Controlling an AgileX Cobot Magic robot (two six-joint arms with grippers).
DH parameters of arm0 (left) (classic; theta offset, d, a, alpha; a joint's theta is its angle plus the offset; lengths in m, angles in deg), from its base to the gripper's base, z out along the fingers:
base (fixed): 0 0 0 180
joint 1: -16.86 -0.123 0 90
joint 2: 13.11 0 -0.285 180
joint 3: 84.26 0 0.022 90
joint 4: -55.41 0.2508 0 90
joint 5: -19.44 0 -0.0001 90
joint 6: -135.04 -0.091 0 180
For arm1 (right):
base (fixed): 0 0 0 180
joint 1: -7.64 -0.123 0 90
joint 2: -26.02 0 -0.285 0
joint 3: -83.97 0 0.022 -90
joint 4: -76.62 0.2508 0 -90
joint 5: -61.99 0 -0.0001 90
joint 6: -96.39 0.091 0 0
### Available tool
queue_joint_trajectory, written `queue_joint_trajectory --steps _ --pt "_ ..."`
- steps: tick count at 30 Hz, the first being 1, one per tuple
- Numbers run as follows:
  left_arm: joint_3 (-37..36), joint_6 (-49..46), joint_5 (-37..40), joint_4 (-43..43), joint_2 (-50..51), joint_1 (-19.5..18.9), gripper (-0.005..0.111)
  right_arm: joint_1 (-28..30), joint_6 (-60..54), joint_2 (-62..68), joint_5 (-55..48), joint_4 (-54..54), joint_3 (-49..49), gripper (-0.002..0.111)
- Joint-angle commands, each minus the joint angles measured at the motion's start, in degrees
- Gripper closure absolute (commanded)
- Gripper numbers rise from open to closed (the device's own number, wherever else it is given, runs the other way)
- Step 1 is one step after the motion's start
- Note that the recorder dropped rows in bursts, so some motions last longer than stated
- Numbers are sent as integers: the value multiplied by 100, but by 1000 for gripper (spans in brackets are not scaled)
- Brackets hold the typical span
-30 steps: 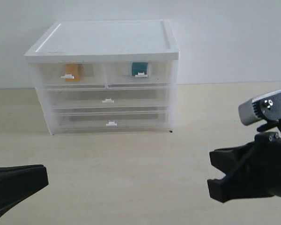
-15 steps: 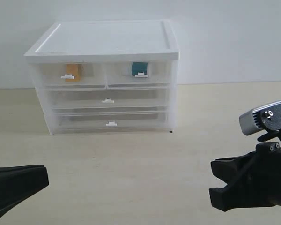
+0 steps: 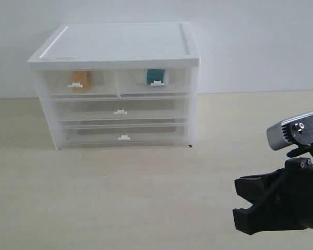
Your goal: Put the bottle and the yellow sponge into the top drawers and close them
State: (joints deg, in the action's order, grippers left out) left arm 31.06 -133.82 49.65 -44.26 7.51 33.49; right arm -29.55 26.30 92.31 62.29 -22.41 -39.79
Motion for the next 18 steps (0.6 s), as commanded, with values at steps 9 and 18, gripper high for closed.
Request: queue_joint_trajectory --steps 9,18 --pt "-132 -151 -2533 -28 -1283 -1 103 0 -3 -55 25 -29 23 108" --pt "-520 -151 -3059 -28 -1283 -1 103 0 44 -55 0 -29 23 108"
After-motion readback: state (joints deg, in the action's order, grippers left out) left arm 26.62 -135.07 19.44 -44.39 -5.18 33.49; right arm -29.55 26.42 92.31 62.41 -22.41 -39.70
